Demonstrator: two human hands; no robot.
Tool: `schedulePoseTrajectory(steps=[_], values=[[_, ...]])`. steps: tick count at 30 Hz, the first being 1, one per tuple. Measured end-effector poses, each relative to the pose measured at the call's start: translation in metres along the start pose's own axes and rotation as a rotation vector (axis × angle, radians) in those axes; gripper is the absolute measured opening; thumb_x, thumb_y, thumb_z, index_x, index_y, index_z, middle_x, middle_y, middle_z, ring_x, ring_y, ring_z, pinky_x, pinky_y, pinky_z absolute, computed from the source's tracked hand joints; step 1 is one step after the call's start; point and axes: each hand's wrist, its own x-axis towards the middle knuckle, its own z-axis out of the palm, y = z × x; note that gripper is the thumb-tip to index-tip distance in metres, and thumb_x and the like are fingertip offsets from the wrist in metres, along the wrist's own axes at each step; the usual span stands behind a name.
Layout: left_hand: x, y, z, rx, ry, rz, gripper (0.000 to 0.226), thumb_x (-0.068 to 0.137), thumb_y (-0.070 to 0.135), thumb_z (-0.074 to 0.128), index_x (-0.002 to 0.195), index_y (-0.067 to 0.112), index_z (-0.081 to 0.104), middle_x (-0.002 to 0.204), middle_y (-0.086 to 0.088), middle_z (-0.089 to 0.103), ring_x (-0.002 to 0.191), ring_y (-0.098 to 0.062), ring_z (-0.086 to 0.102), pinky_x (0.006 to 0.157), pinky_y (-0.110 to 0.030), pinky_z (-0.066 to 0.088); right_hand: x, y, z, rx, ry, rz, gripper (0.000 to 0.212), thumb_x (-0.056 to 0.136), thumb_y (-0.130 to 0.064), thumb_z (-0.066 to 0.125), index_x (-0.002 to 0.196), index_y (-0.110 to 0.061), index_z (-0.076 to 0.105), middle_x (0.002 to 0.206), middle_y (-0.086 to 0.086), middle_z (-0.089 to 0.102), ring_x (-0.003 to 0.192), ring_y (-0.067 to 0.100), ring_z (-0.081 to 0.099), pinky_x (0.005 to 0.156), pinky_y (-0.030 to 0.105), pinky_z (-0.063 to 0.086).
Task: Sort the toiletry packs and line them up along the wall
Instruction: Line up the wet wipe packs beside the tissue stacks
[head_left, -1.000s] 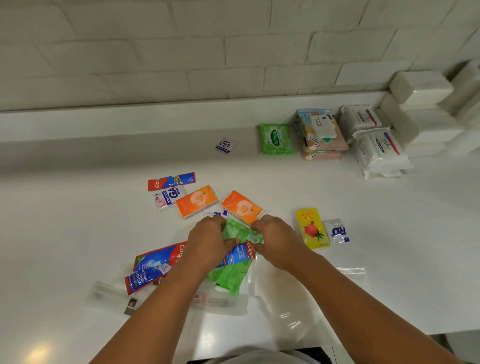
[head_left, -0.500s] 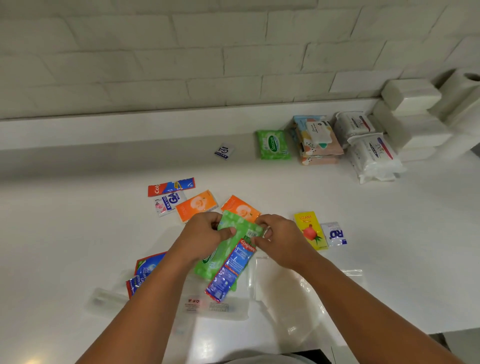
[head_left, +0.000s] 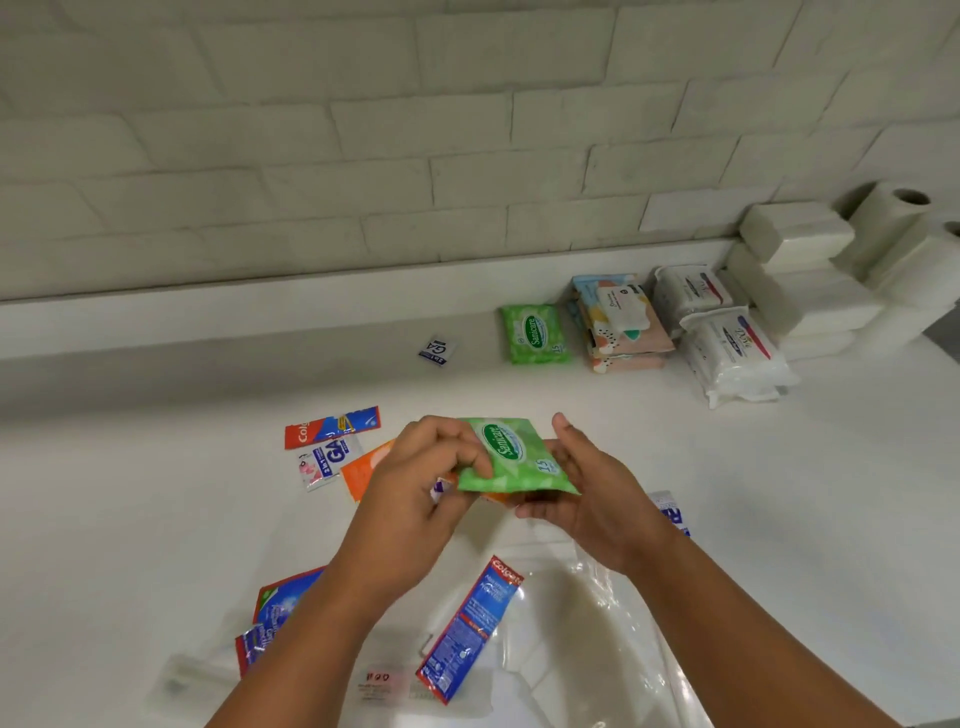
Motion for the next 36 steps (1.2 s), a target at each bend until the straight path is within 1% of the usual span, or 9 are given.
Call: schedulePoseTrajectory(steps=[5,10,13,16,20,27,29,31,36], values=[[0.006,-0.022,0.021,0.109,-0.014,0.065,0.045,0.075,-0.015,0.071,0.087,0.029,0.071,0.113,0.011,0.059,0.116,-0.015,0.055,0.096,-0.016,0.042,0.009,-0.004,-0.017,0.041,0.008,-0.139,0.023,0.095,0.000,0.052,0.115,0.002,0.063,0.110,0.025,0.070,0.095,0.035,0.070,0.076,0.038,0.060],[0.026,-0.023,0.038,-0.220,0.120,-0.170,0.047,0.086,-0.024,0.046,0.092,0.015,0.072,0.104,0.003,0.068,0.099,-0.012,0.065,0.080,-0.016,0.050,0.026,-0.012,-0.034,-0.011,0.109,-0.181,0.024,0.094,0.001,0.054,0.116,-0.003,0.063,0.111,0.019,0.072,0.102,0.038,0.069,0.087,0.050,0.057],[0.050,-0.027,0.051,-0.323,0.198,-0.434,0.021,0.096,0.001,0.058,0.101,0.017,0.070,0.092,0.004,0.072,0.081,-0.007,0.069,0.067,-0.018,0.054,0.042,-0.016,-0.043,-0.111,0.165,-0.213,0.025,0.094,-0.001,0.057,0.116,-0.009,0.064,0.110,0.014,0.073,0.101,0.035,0.070,0.090,0.053,0.054],[0.071,-0.048,0.066,-0.346,0.075,-0.598,0.015,0.091,0.026,0.071,0.106,0.025,0.072,0.094,-0.003,0.074,0.089,-0.022,0.074,0.078,-0.042,0.061,0.059,-0.023,-0.046,-0.174,0.194,-0.270,0.026,0.094,0.000,0.057,0.116,-0.010,0.065,0.107,0.011,0.075,0.098,0.031,0.072,0.087,0.047,0.057],[0.104,-0.067,0.081,-0.332,0.032,-0.635,0.008,0.091,0.026,0.072,0.096,0.024,0.078,0.088,-0.009,0.077,0.089,-0.033,0.073,0.086,-0.051,0.058,0.086,-0.037,-0.049,-0.266,0.286,-0.323,0.026,0.093,0.002,0.057,0.111,-0.014,0.069,0.103,0.005,0.076,0.094,0.021,0.073,0.081,0.035,0.059],[0.185,-0.090,0.093,-0.161,0.129,-0.670,0.015,0.088,0.023,0.073,0.077,0.014,0.074,0.065,0.000,0.068,0.059,-0.014,0.059,0.055,-0.022,0.048,0.142,-0.069,-0.051,-0.694,0.473,-0.358,0.017,0.096,-0.013,0.048,0.097,-0.009,0.064,0.077,0.006,0.062,0.068,0.022,0.057,0.059,0.029,0.044],[0.203,-0.105,0.096,-0.138,0.110,-0.694,0.018,0.083,0.024,0.074,0.071,0.011,0.073,0.067,-0.009,0.070,0.061,-0.018,0.059,0.058,-0.035,0.054,0.155,-0.077,-0.051,-0.751,0.444,-0.337,0.019,0.097,-0.013,0.046,0.099,-0.005,0.063,0.080,0.012,0.064,0.069,0.025,0.058,0.056,0.026,0.042],[0.215,-0.124,0.101,-0.130,0.086,-0.716,0.013,0.070,0.021,0.069,0.070,0.009,0.073,0.068,-0.014,0.070,0.063,-0.020,0.059,0.060,-0.044,0.055,0.168,-0.080,-0.053,-0.836,0.398,-0.295,0.021,0.091,-0.003,0.046,0.103,0.000,0.062,0.089,0.018,0.066,0.077,0.030,0.060,0.061,0.033,0.045],[0.232,-0.139,0.111,-0.020,0.064,-0.754,0.010,0.073,0.009,0.070,0.064,0.007,0.071,0.058,-0.007,0.064,0.058,-0.021,0.055,0.056,-0.033,0.043,0.196,-0.069,-0.061,-0.872,0.401,-0.179,0.025,0.080,-0.002,0.046,0.098,-0.002,0.062,0.090,0.016,0.066,0.079,0.032,0.063,0.060,0.040,0.048]])
